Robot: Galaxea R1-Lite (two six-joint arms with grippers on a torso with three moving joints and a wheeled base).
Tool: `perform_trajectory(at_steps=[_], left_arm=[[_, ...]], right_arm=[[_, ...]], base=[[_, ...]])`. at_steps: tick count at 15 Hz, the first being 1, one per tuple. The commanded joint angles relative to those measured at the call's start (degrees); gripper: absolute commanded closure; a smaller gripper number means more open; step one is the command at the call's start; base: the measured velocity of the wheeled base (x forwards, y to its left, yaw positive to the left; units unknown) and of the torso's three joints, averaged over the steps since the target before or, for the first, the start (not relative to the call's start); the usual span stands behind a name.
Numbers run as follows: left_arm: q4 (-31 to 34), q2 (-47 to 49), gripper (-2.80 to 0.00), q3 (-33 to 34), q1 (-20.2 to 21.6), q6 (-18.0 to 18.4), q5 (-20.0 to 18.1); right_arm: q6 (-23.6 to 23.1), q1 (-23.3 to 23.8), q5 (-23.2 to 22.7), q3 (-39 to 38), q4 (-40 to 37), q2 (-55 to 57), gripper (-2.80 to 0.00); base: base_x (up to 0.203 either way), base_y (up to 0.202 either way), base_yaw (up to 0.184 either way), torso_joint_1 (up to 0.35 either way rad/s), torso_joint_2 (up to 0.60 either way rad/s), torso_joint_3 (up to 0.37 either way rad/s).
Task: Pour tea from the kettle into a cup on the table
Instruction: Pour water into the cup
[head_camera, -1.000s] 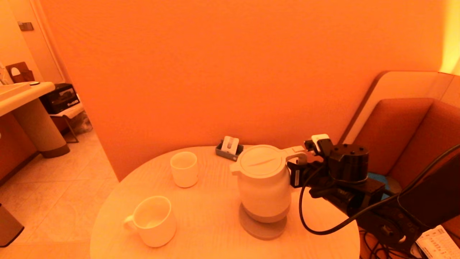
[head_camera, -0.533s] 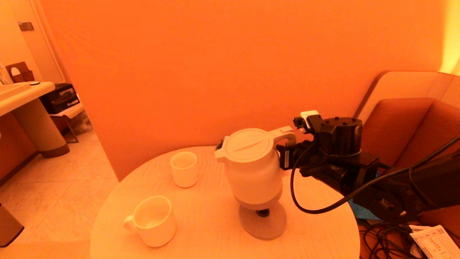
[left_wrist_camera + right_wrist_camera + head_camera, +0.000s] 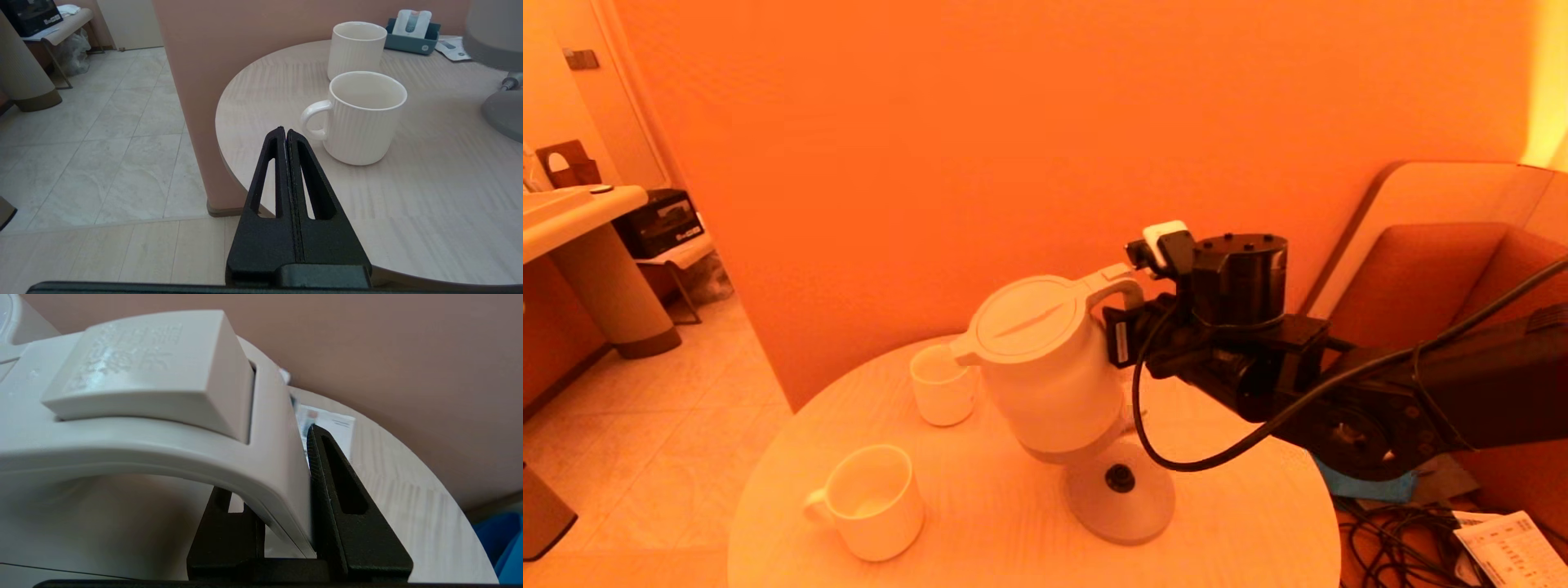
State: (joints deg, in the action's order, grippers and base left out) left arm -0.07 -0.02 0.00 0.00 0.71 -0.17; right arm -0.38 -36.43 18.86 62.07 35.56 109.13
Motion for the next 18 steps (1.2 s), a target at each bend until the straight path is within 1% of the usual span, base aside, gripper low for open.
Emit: perform_trajectory(at_steps=[1,3,7,11,18], left_arm=[[-0.01,0.02,0.00,0.00,0.00,-0.01,-0.01],[-0.01,0.02,0.00,0.00,0.00,-0.01,-0.01],[-0.01,0.02,0.00,0.00,0.00,-0.01,0.08],[-0.01,0.02,0.00,0.00,0.00,-0.01,0.05],[-0.01,0.02,0.00,0.00,0.00,-0.01,0.08]], right_arm=[[-0.82,-1.20,0.63,1.88,0.22,1.70,0.00],[-1.86,-2.10,1.15,4.24,-0.36,2.89,0.00],[-2.19,-5.05,1.93,8.90,-3.93,5.07,0.00],[-3.16,-7.31,2.83,9.89,-4.10,7.69,0.00],[-6.64,-8.53,3.20,10.84,-4.19,9.31,0.00]], base=[[0.000,0.000,0.000,0.000,0.00,0.000],[0.000,0.000,0.000,0.000,0.00,0.000],[0.000,0.000,0.000,0.000,0.00,0.000],[0.000,0.000,0.000,0.000,0.00,0.000],[0.000,0.000,0.000,0.000,0.00,0.000]])
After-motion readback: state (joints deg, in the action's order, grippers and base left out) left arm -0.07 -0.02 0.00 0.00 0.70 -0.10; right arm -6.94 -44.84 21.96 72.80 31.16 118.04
